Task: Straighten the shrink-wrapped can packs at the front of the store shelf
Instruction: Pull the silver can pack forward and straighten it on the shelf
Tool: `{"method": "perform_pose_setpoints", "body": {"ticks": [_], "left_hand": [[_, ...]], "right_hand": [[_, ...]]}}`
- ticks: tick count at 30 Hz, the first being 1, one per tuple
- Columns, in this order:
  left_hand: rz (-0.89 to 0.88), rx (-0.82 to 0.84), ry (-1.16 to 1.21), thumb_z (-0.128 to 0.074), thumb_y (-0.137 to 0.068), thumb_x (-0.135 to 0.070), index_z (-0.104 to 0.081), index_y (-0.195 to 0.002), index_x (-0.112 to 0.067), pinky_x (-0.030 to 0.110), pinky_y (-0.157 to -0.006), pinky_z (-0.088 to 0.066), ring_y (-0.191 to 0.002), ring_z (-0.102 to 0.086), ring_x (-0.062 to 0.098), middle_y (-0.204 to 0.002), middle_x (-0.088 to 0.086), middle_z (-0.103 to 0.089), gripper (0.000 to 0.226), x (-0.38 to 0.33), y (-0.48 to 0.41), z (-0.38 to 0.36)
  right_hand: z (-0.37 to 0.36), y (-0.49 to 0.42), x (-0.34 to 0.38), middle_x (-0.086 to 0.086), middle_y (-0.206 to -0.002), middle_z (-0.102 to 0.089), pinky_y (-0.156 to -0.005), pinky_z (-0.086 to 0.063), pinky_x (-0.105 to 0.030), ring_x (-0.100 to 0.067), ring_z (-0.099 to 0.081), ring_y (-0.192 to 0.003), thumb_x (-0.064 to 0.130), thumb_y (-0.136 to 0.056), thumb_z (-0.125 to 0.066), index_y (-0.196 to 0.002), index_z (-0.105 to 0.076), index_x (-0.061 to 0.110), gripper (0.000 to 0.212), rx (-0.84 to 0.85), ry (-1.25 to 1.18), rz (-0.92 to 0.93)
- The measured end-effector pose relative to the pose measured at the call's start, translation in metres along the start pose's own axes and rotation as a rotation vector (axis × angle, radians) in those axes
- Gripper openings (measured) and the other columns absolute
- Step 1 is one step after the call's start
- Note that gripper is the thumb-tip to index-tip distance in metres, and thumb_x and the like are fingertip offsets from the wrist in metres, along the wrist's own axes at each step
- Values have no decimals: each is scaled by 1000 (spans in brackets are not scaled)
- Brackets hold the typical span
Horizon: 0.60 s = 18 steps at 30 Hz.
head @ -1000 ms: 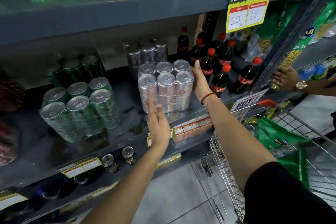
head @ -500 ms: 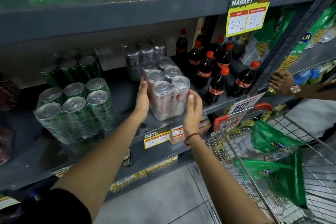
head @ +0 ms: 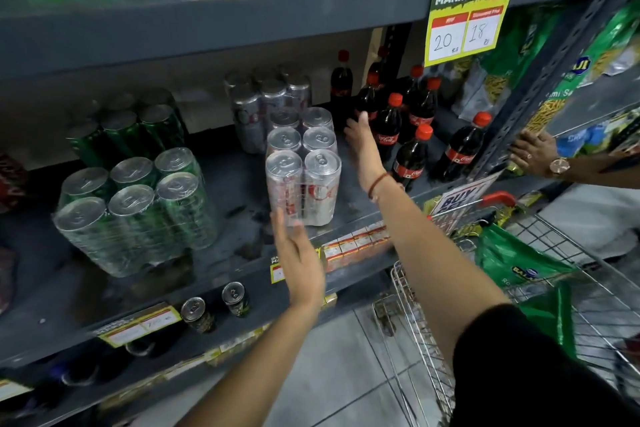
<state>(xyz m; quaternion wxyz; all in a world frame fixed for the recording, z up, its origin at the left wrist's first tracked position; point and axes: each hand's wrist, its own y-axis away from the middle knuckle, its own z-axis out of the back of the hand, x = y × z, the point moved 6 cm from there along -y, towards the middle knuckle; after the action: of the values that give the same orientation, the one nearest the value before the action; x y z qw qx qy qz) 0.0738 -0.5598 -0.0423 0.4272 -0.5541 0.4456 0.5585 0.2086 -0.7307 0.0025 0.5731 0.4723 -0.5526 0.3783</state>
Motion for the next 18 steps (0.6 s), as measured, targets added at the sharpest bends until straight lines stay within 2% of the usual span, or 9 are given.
{"method": "perform_pose_setpoints", "body": {"ticks": [3,5,7,9,12,14,16,18], "left_hand": [[53,140,-44,-27,-99,-41,-10,-150,-26,30,-119,-7,-146,-8,7,-160,-7,-9,57,0,7,-23],[90,183,-36,-27,-97,-46,-3,-150,-30,29,-117,-6,-146,-7,10,-161,-8,-5,60,-1,3,-32],[120,204,-19,-27,-96,-51,4,-149,-35,31,-116,-5,-147,-6,12,-161,-8,-1,63,0,1,-36],[118,200,-20,-27,-96,-52,7,-147,-39,33,-117,-6,-146,-7,12,-161,-9,1,63,2,-3,-34],[84,172,-37,-27,-96,-52,5,-147,-39,29,-114,-5,-145,-6,8,-160,-13,2,62,4,-19,-22],[71,163,-53,-27,-96,-52,2,-149,-36,29,-114,-4,-144,-6,7,-160,-12,0,62,5,-38,-13],[66,168,-47,-29,-97,-49,-2,-149,-32,30,-117,-5,-146,-6,9,-160,-9,-3,61,7,-61,-6],[78,179,-28,-32,-95,-51,-9,-150,-32,32,-118,-11,-145,-15,11,-160,-8,-12,63,11,-85,0]], "right_hand": [[-18,-20,10,-7,-156,-32,-122,-18,-44,-20,-31,-143,65,-92,-19,-147,-30,16,74,173,-24,-49],[-30,-21,9,-9,-147,-47,-116,-33,-40,-21,-47,-134,64,-93,-18,-141,-42,14,74,299,-61,-59],[-33,-20,5,-7,-135,-59,-106,-45,-33,-17,-59,-121,64,-94,-17,-133,-51,15,72,334,-89,-49],[-27,-20,-1,-4,-133,-60,-105,-45,-32,-13,-59,-120,64,-94,-18,-131,-53,16,70,284,-99,-35],[-14,-19,-6,-4,-144,-51,-116,-30,-35,-17,-45,-134,62,-95,-20,-137,-48,18,67,149,-31,8],[-8,-13,-9,-2,-142,-51,-112,-30,-28,-16,-44,-133,57,-96,-22,-135,-49,21,59,85,-23,56],[-3,-3,-12,4,-133,-55,-106,-34,-25,-11,-49,-125,55,-97,-27,-128,-52,30,48,30,-27,82],[0,8,-17,9,-124,-61,-97,-42,-16,-4,-56,-114,52,-97,-30,-121,-57,33,40,-28,-51,112]]}}
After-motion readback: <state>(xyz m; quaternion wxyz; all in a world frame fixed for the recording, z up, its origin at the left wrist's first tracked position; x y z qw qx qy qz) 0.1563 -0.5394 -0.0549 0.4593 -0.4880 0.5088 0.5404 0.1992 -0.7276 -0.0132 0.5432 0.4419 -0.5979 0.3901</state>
